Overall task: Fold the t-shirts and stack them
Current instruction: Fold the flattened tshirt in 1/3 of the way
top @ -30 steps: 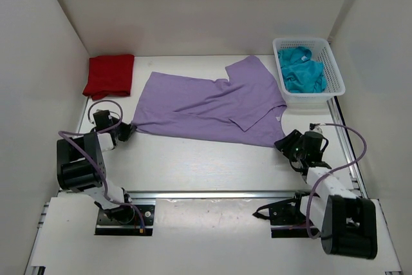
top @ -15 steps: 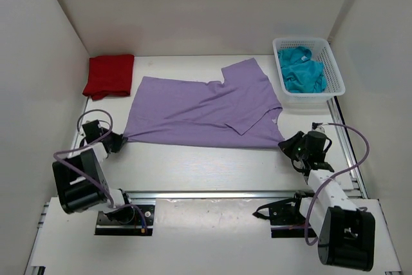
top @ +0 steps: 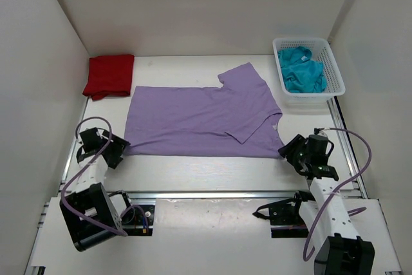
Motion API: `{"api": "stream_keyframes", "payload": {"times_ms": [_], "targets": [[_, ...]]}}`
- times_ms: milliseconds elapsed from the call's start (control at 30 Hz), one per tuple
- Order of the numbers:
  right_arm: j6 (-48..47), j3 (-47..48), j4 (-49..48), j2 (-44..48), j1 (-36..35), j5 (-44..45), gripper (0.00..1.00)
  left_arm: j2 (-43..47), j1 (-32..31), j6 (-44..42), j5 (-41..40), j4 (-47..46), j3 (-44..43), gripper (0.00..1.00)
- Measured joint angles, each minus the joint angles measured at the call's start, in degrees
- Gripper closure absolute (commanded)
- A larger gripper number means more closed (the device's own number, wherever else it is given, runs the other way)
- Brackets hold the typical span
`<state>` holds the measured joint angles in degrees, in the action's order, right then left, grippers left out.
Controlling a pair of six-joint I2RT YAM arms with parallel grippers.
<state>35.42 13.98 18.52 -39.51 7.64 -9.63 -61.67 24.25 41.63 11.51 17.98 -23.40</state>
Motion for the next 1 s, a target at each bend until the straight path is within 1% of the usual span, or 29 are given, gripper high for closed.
{"api": "stream_keyframes", "payload": {"times_ms": [33, 67, 100, 133, 167, 200, 233, 267, 300, 333, 400, 533, 667, 700, 733, 767, 833, 900, 933, 1000], "targets": [[-0.55, 1.38, 1.29, 0.22, 0.00, 0.31, 0.52, 0.20, -0.68, -0.31, -0.33, 0.72, -0.28, 0.30], [-1.05, 2.62, 2.08, 0.26, -0.02, 0.57, 0.52, 0.28, -1.40, -0.70, -0.76, 1.53, -0.79, 0.32], [-1.57, 4.04, 2.67, 0.52, -0.13, 0.74, 0.53, 0.61, -2.60, -1.46, -1.27, 1.90, -1.42, 0.38], [-2.12, 5.51, 3.08, 0.74, -0.31, 0.81, 0.57, 1.29, -4.37, -2.21, -2.08, 1.99, -2.12, 0.46], [-2.73, 6.88, 3.08, 0.98, -0.61, 0.90, 0.62, 2.43, -6.67, -2.82, -2.69, 1.68, -2.82, 0.49], [-3.32, 8.15, 3.02, 1.03, -1.01, 1.01, 0.74, 3.91, -9.84, -3.78, -3.54, 0.81, -3.56, 0.54], [-3.93, 9.25, 2.84, 0.90, -1.60, 0.94, 0.87, 5.22, -12.46, -4.66, -3.67, -0.20, -4.13, 0.66], [-4.44, 9.97, 2.16, 0.48, -2.58, 0.83, 0.96, 6.36, -15.50, -5.25, -3.74, -1.42, -4.79, 0.70], [-4.26, 10.25, 1.07, -0.35, -4.28, 0.87, 1.00, 6.99, -18.67, -6.10, -4.00, -2.71, -5.62, 0.77], [-4.28, 10.25, -0.15, -1.18, -6.43, 0.55, 1.00, 6.91, -21.79, -6.73, -4.09, -3.80, -6.58, 0.81], [-4.13, 10.27, -3.08, -4.79, -11.56, 0.09, 1.00, 4.81, -27.85, -7.32, -5.20, -5.90, -8.35, 0.84], [-4.28, 11.58, -8.81, -17.20, -21.49, -0.35, 1.00, -1.49, -40.00, -6.78, -6.58, -10.14, -9.16, 0.88], [-4.31, 13.22, -14.25, -27.43, -24.65, -1.55, 1.00, -8.41, -48.87, -5.46, -6.58, -14.51, -9.16, 0.89], [-4.28, 13.79, -15.65, -29.77, -25.07, -1.66, 0.95, -10.62, -50.49, -5.09, -6.32, -16.02, -9.16, 0.88], [-4.31, 15.19, -18.01, -33.99, -25.70, -2.08, 0.81, -12.39, -51.63, -4.85, -6.14, -17.27, -9.14, 0.88], [-4.31, 15.21, -18.05, -34.07, -25.70, -2.10, 0.79, -14.99, -53.18, -4.28, -5.81, -18.78, -9.11, 0.88], [-4.22, 16.00, -19.56, -36.06, -26.29, -2.43, 0.72, -16.61, -54.93, -3.74, -5.51, -20.85, -8.98, 0.87], [-4.02, 16.41, -21.33, -37.86, -27.04, -2.51, 0.68, -17.64, -56.98, -3.32, -5.38, -22.84, -8.98, 0.87], [-4.02, 16.46, -21.77, -38.36, -27.15, -2.67, 0.67, -17.88, -57.92, -3.21, -5.27, -23.47, -8.94, 0.87], [-3.93, 16.46, -22.67, -39.36, -27.19, -3.28, 0.68, -18.18, -59.89, -3.02, -4.96, -25.16, -8.59, 0.87]]}}
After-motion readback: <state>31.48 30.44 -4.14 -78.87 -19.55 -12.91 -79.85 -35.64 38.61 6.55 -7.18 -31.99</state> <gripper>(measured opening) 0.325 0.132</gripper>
